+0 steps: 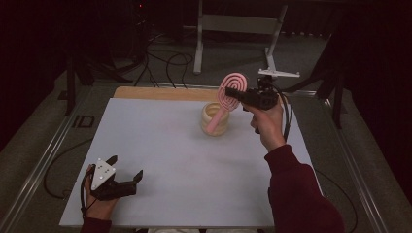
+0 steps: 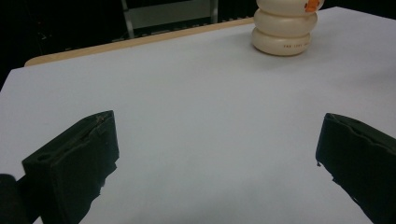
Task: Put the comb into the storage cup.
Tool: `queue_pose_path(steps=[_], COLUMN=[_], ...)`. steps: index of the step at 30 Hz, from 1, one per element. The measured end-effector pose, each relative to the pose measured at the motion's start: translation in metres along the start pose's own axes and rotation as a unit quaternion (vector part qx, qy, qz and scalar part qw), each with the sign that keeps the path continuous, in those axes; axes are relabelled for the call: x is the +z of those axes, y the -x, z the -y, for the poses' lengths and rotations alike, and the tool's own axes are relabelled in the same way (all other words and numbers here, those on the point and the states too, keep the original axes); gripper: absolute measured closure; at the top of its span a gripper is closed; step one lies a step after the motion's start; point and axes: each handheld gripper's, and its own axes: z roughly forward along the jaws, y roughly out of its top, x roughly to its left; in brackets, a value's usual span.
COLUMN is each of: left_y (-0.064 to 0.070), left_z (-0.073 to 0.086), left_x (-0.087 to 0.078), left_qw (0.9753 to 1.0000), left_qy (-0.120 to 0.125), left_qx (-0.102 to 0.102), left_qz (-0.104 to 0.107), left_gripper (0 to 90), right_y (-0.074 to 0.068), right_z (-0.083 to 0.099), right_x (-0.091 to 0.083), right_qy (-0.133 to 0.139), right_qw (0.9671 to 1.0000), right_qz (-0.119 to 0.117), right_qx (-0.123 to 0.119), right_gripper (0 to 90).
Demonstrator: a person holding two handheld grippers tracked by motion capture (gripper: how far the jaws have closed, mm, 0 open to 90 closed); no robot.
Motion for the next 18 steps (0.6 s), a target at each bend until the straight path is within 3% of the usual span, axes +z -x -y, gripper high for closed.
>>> queue_pose_path(steps=[18], left_y=[-0.0001], left_z=[-0.0001], left_x=[-0.0004], left_qw=[1.0], left_qy=[0.0], left_qx=[0.0], left_qz=[0.0], left_gripper=[0.1], right_y=[0.007], right_z=[-0.009], right_x=[0.007], right_qy=[0.009], right_qw=[0.9997], right_qz=[0.021], right_qx=[0.003], right_gripper=[63.7])
